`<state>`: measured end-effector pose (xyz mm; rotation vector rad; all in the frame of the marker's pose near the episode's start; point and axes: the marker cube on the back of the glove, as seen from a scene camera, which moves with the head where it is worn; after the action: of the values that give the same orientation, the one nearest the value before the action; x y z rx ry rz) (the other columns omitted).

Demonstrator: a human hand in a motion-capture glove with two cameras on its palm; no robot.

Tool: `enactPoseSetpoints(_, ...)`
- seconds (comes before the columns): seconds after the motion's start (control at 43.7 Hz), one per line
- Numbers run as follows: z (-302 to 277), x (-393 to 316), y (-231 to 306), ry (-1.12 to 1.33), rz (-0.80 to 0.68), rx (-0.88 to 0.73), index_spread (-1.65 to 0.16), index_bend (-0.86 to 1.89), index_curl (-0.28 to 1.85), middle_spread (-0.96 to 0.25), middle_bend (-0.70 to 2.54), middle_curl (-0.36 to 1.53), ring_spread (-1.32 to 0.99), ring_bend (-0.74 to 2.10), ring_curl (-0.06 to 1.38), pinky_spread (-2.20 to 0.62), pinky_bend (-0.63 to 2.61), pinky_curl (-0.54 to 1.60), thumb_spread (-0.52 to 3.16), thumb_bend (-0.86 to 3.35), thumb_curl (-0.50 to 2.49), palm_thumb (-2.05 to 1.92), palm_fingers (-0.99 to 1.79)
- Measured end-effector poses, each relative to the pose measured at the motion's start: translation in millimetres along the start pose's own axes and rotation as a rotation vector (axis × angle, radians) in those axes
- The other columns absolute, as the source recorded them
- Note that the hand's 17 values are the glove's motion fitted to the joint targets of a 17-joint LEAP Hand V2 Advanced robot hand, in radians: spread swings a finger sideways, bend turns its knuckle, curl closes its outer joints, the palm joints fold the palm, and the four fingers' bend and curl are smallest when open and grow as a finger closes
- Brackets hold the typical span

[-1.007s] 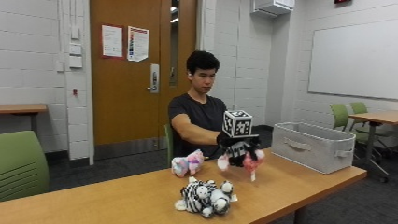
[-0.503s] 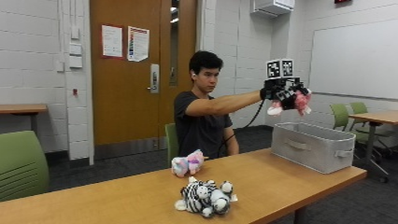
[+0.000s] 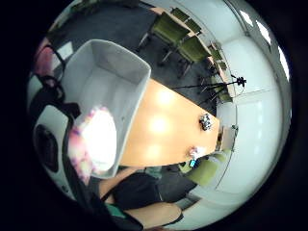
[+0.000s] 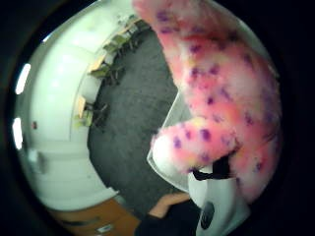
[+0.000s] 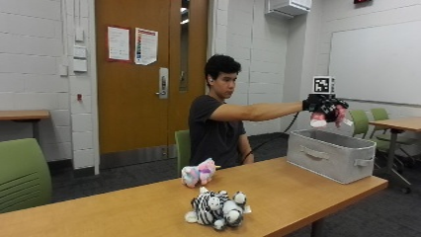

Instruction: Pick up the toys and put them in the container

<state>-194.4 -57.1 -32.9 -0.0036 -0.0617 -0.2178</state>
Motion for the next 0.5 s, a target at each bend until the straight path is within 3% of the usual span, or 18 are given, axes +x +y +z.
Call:
enactPoseSetpoints(0.114,17,6,2,-0.020,-0.066,-0.159,-0.24,-0.05,-0.03,-0.35,1.33,0.63,-0.39,1.60,0.51,-0.43,1.41,0.39,0.56,0.18,0.84,0.65,0.45)
enactPoseSetpoints(0.16,23,10,2,-0.035,-0.089,-0.205,-0.23,-0.10,-0.03,-0.34,1.23,0.60,-0.39,1.58,0.51,-0.41,1.51,0.42,0.67,0.13,0.82,0.58,0.28)
enactPoseSetpoints(0.206,25,11,2,-0.073,-0.101,-0.209,-0.23,0.03,0.03,-0.22,1.02,0.55,-0.32,1.41,0.48,-0.33,1.46,0.43,0.85,0.07,0.74,0.45,-0.30)
enactPoseSetpoints(0.229,25,11,2,-0.086,-0.100,-0.200,-0.22,0.03,0.03,-0.20,1.00,0.55,-0.31,1.40,0.48,-0.32,1.46,0.43,0.90,0.06,0.73,0.43,-0.30)
enactPoseSetpoints(0.275,24,15,2,-0.079,-0.086,-0.173,-0.21,0.16,0.07,-0.10,0.76,0.47,-0.21,1.05,0.38,-0.24,1.41,0.40,0.94,-0.07,0.65,0.24,-0.67)
enactPoseSetpoints(0.435,18,8,25,-0.012,-0.082,-0.132,-0.21,0.08,0.11,0.04,0.49,0.37,-0.10,0.69,0.25,-0.13,1.21,0.33,1.06,-0.06,0.53,0.06,-0.50)
enactPoseSetpoints(0.503,16,-12,54,0.072,-0.195,-0.112,-0.22,0.09,0.12,0.07,0.43,0.36,-0.07,0.61,0.22,-0.11,1.11,0.31,1.08,-0.05,0.50,0.01,-0.41)
